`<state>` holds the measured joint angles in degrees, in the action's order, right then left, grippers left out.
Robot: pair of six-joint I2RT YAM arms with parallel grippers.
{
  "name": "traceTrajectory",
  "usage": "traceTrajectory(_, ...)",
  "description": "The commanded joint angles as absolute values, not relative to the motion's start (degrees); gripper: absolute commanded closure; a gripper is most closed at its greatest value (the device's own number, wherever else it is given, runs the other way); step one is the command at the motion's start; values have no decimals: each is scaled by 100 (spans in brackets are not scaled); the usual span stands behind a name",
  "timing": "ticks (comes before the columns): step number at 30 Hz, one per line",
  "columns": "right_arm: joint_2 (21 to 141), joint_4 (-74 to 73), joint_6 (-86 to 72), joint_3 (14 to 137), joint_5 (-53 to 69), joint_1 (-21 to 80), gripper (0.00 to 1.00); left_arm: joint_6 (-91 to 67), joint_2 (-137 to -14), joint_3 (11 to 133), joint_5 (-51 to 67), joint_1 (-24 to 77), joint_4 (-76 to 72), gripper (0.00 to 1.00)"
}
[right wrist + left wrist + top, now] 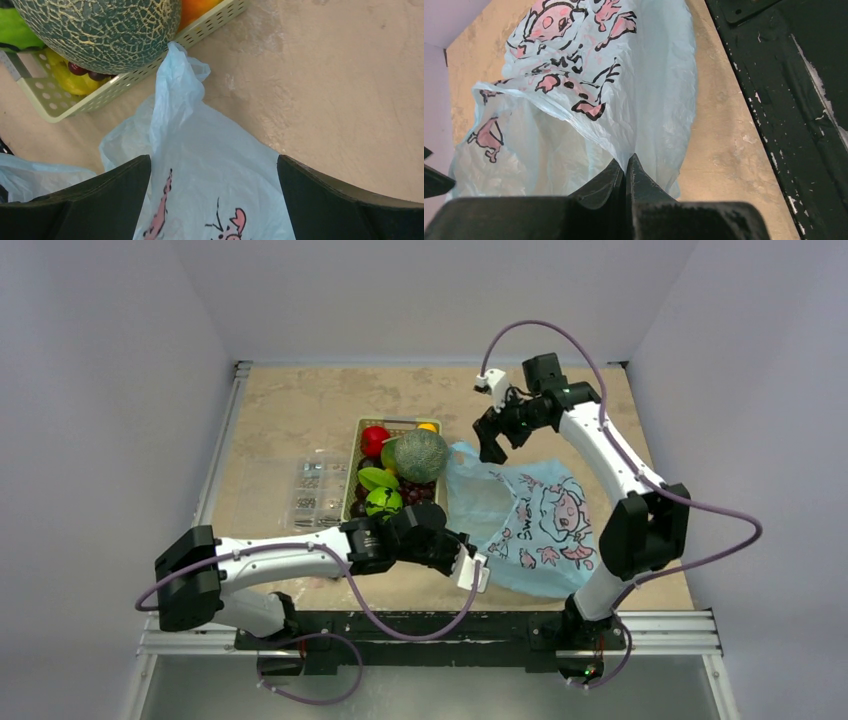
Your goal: Place the fake fruits into the plastic bag and tie a complex knot
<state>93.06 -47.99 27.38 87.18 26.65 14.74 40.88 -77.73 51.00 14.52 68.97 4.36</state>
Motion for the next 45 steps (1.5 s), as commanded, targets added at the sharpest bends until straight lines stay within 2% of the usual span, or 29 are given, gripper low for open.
traceTrajectory(1, 9591, -5542, 3548, 9250, 2759, 1807, 1, 4631, -7818, 5305, 1372, 6897, 487, 100)
traceTrajectory(6, 9803, -5563, 3838, 9105, 2175, 2266, 1, 4669, -7780, 5282, 1382, 6899, 499, 100)
traceTrajectory(11, 10237, -5373, 3929, 8916, 2175, 2315, 1, 4796, -7758, 5248, 1435, 6899, 440, 100)
traceTrajectory(14, 10354, -4900, 3912, 8523, 2139, 2313, 2, 4841, -7733, 5225, 1451, 6908, 405, 100)
traceTrajectory(16, 10289, -4346, 3816, 8081, 1985, 2261, 6, 4838, -7713, 5221, 1419, 6917, 415, 100)
traceTrajectory(17, 10231, -4137, 3753, 7936, 1952, 2211, 11, 4827, -7708, 5225, 1407, 6929, 425, 100)
traceTrajectory(19, 10139, -3801, 3550, 7769, 1882, 2111, 33, 4880, -7704, 5206, 1334, 7032, 461, 100)
traceTrajectory(20, 10108, -3701, 3439, 7785, 1866, 2068, 47, 4908, -7724, 5186, 1217, 7123, 464, 100)
traceTrajectory(22, 10043, -3515, 3093, 7931, 1907, 1943, 89, 4870, -7833, 5208, 785, 7403, 505, 100)
traceTrajectory(23, 10007, -3395, 2833, 8061, 1896, 1850, 100, 4821, -7941, 5265, 494, 7569, 582, 100)
traceTrajectory(28, 9628, -2719, 1060, 8702, 2545, 974, 100, 4633, -8392, 5565, -465, 8327, 1180, 100)
traceTrajectory(33, 9047, -1739, -61, 8176, 3671, 412, 100, 4428, -8788, 5823, -975, 8300, 1425, 100)
traceTrajectory(34, 8908, -1575, -300, 8026, 3839, 378, 100, 4290, -8740, 5849, -938, 8252, 1441, 96)
traceTrajectory(37, 8546, -1427, -374, 7681, 4188, 357, 100, 3546, -8099, 5797, -203, 7902, 1314, 50)
traceTrajectory(38, 8443, -1390, -373, 7568, 4271, 360, 100, 3228, -7835, 5812, -53, 7737, 1244, 41)
traceTrajectory(40, 8265, -1323, -365, 7347, 4290, 352, 100, 2352, -7503, 6204, 273, 7402, 1694, 28)
traceTrajectory(43, 8066, -1393, -201, 7164, 4152, 354, 100, 1316, -6674, 6563, 1513, 6459, 2031, 4)
traceTrajectory(45, 7950, -1398, -125, 7055, 4066, 357, 100, 820, -6199, 6659, 1961, 6077, 1964, 0)
